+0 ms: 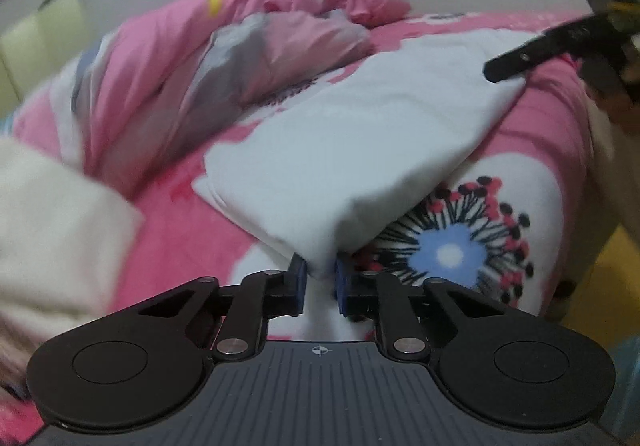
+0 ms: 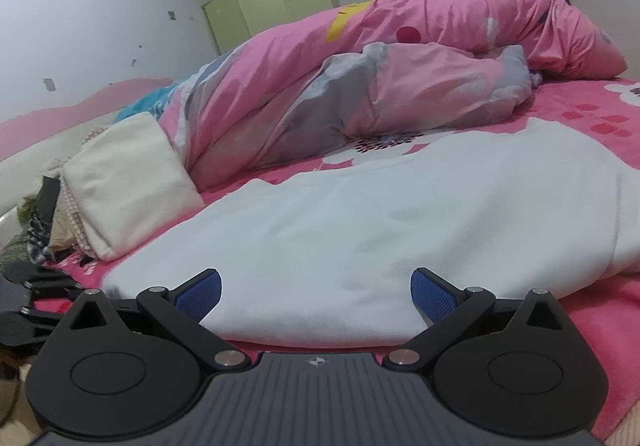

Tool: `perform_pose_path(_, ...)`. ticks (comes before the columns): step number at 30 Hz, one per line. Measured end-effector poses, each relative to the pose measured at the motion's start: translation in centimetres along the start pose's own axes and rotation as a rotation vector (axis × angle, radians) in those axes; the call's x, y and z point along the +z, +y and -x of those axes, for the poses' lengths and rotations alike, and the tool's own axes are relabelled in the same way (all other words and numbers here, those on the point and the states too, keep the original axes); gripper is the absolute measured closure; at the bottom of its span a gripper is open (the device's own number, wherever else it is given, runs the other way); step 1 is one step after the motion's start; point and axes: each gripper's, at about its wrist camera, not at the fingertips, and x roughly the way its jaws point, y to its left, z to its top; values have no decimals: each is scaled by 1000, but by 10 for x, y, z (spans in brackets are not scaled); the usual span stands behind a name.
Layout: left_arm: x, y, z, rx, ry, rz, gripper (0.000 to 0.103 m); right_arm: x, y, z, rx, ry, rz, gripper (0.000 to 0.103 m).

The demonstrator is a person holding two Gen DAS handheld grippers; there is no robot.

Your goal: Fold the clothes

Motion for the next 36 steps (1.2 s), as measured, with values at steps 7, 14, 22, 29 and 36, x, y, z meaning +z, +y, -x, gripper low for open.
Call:
perform_pose_path(7,-7,2,9,73,-5,-177,98,-1,-6,-1,-2,-5,-11,0)
perform_pose_path(14,-31,34,10,188,96,100,96,0,-6,0,1,-7,-15,0)
perform_pose_path(22,-54,99,15,-218,-58,959,74,3,-7,2,4,-1,-42,0)
perform_pose_path(29,-68,110,-31,-459,-56,1099,50,6,-7,4,-4,16,-74,0)
perform_pose_path(36,-74,114,-42,-526,1,1058,85,13,7,5,-32,17,-38,0)
